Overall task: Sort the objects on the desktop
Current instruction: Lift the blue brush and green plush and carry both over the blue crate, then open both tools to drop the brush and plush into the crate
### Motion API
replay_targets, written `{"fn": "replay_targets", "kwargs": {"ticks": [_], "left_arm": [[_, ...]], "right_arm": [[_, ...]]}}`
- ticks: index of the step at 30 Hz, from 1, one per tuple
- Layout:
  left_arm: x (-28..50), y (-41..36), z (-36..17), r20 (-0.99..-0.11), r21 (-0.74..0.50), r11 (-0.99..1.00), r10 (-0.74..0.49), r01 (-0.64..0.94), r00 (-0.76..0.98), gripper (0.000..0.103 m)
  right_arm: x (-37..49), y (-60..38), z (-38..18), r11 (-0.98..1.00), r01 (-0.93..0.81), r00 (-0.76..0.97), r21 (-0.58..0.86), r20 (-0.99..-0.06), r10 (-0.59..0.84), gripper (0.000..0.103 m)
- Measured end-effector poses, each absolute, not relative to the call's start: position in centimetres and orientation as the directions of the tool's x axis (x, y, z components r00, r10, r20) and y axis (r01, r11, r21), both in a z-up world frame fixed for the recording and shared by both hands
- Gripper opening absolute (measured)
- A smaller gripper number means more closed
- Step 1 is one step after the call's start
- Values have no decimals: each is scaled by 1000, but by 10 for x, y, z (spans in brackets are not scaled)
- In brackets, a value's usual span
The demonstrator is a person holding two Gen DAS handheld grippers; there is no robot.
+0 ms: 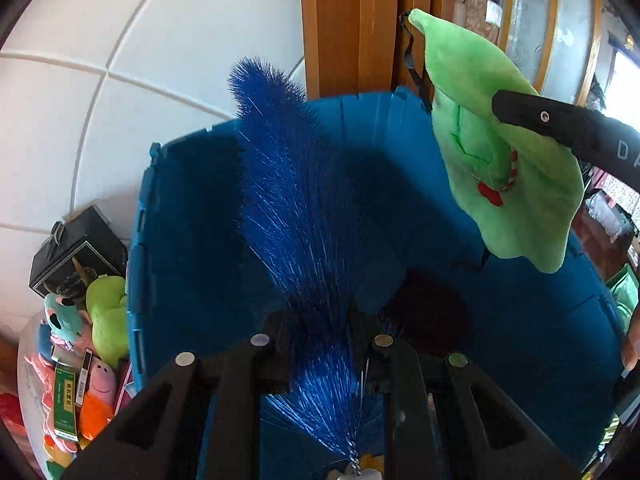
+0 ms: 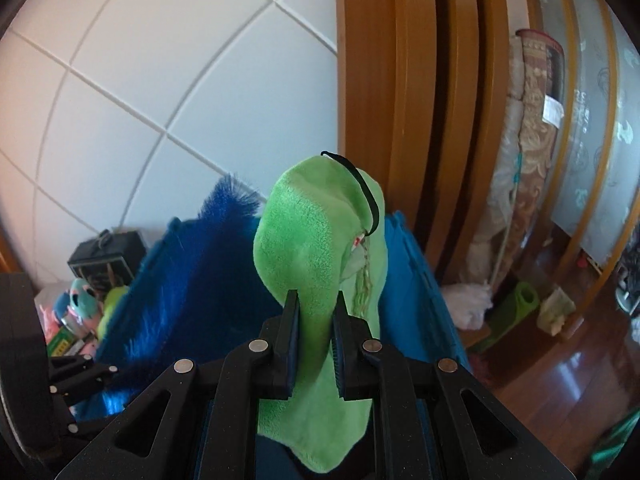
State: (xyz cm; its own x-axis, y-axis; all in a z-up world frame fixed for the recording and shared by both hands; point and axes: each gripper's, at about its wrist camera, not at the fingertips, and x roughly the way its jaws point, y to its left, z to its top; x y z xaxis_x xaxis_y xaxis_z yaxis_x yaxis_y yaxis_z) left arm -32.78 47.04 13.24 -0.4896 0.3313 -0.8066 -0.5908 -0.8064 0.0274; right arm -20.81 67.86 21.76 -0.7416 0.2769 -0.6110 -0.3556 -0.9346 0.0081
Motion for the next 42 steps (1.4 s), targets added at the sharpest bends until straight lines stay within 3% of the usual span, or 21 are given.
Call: {"fn": "replay_targets", "kwargs": {"ticks": [2,5,7,8,10,12,15,22,42], "left_arm": [[-337,481,117,-832,66,-813,276,-579,-481,18],[-349,490,100,-858,110,-826,203,-553,-472,28],[-352,495,93,-867,115,-835,179,-537,-464,49],[-353,495,91,-870,123,-841,165,-528,-464,53],[-353,495,87,-875,136,-849,139,-511,-464,58],[-354,493,84,-886,131,-857,125,-499,-446,59],[-360,485,79,-906,103,-865,122,-492,-405,59],[-346,477,86,-922,67,-860,141,-506,-362,59],[-281,413,152,-865,13,-833,268,-553,-424,59]], "right_arm": [[-224,689,193,-927,-374,-697,-21,-654,296,14],[-249,695,155,-920,-383,-628,-78,-709,321,14],[-263,693,133,-932,-353,-585,-79,-759,285,18],[-268,691,126,-939,-338,-568,-70,-780,263,22],[-272,688,118,-950,-311,-559,-43,-800,219,50],[-272,685,117,-951,-304,-551,-56,-804,224,73],[-268,683,117,-948,-312,-534,-67,-813,233,76],[-266,681,114,-939,-323,-444,-115,-858,258,99],[-196,626,183,-951,-302,-510,-68,-831,221,102]]}}
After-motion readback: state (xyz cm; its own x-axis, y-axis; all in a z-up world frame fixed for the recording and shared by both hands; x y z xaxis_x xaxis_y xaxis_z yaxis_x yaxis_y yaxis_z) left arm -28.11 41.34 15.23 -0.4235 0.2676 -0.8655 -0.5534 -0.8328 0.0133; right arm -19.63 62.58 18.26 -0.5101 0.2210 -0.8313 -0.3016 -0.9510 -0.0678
